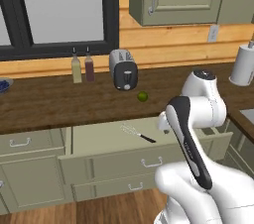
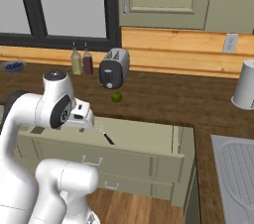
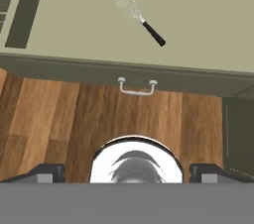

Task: Pick the whisk from the drawer and place it on the counter.

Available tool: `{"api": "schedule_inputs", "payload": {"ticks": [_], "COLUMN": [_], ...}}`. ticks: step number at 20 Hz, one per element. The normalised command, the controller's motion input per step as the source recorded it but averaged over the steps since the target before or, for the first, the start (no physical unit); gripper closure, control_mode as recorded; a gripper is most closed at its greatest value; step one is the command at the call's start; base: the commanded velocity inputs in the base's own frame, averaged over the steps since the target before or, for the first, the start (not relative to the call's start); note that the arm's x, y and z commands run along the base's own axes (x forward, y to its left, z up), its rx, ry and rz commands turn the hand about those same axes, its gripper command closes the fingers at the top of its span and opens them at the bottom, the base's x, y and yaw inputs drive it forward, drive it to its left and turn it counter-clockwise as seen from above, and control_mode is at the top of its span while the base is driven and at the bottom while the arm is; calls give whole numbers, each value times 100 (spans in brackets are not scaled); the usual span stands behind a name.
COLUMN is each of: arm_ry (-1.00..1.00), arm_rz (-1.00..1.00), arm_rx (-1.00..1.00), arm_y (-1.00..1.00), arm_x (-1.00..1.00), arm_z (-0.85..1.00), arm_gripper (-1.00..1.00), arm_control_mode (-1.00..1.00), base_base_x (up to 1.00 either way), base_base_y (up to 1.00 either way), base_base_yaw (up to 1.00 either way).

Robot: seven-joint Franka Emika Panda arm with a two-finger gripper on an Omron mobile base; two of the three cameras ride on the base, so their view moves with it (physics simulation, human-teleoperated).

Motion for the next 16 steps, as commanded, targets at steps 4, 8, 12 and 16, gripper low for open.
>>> {"api": "schedule_inputs", "payload": {"ticks": [4,8,12,16], "arm_ry": [-1,0,0,0], "arm_rz": [0,0,0,0], "arm_rx": [0,0,0,0], "arm_y": [0,0,0,0], "arm_x": [66,46,39,46], "arm_z": [-51,-59,-69,-56], "arm_gripper": [-100,-100,-100,-100], "arm_control_mode": [-100,-100,-100,-100], "base_base_x": [0,0,0,0], "base_base_y": [0,0,0,0], "base_base_yaw": [0,0,0,0]}}
